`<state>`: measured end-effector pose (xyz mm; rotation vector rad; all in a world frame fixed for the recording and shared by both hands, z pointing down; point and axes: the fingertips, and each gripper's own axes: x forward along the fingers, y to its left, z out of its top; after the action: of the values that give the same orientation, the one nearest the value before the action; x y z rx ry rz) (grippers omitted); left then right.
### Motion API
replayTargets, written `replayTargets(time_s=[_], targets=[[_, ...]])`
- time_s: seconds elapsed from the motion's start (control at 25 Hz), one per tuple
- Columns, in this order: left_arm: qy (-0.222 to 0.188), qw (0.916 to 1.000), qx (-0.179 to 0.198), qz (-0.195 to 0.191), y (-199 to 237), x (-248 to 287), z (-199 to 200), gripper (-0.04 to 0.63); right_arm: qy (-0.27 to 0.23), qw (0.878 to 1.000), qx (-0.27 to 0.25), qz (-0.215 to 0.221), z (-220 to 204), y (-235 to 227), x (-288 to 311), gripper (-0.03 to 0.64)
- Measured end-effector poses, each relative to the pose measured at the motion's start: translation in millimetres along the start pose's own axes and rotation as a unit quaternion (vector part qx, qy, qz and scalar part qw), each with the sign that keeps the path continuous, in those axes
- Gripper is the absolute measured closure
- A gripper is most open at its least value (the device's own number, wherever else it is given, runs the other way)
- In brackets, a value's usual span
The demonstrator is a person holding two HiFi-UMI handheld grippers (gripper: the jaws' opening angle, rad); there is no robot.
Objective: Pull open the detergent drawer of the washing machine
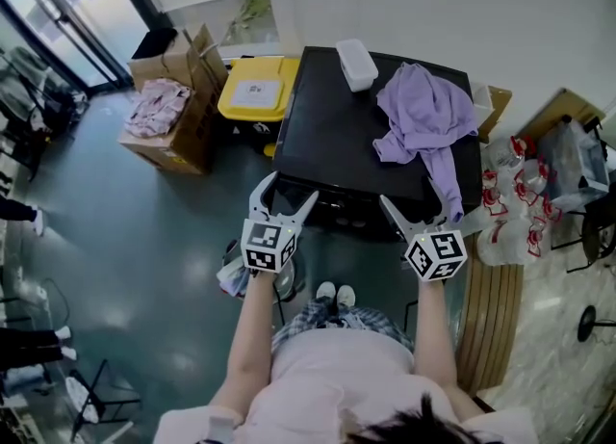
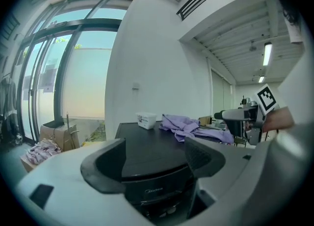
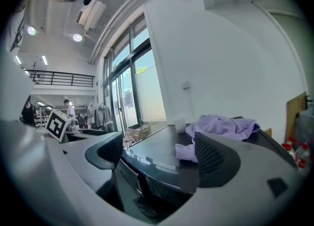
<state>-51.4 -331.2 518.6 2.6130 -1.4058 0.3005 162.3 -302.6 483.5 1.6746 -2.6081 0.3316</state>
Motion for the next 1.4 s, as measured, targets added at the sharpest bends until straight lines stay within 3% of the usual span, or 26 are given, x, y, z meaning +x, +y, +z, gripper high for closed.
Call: replayTargets(time_s=[0.28, 0.52, 0.76, 0.96, 1.08, 1.16, 1.4], targets=[[0.079, 0.9952, 0.052, -0.026, 18, 13, -22, 0.233, 0.082, 0.990, -0.061, 0.098, -17, 48, 41, 0.149], [0.159, 0.9779, 0.096, -0.097, 18, 26, -42, 0.233, 0.173, 0.960, -0.128, 0.181, -49, 89, 76, 0.149], [0.243, 0.9413, 0.172, -0.160, 16, 35, -68, 0.233, 0.256, 0.914, -0.197, 0.245, -88, 117, 99, 0.149], [0.300, 0.9003, 0.239, -0.206, 7, 37, -94, 0.233, 0.325, 0.864, -0.247, 0.295, -125, 134, 100, 0.149], [0.327, 0.8774, 0.263, -0.232, 2, 35, -107, 0.233, 0.349, 0.844, -0.259, 0.314, -140, 141, 98, 0.150], [0.336, 0.8689, 0.272, -0.241, 1, 34, -112, 0.233, 0.360, 0.835, -0.265, 0.320, -147, 142, 96, 0.150], [0.351, 0.8534, 0.288, -0.255, 3, 34, -122, 0.233, 0.376, 0.822, -0.275, 0.326, -159, 145, 95, 0.161]])
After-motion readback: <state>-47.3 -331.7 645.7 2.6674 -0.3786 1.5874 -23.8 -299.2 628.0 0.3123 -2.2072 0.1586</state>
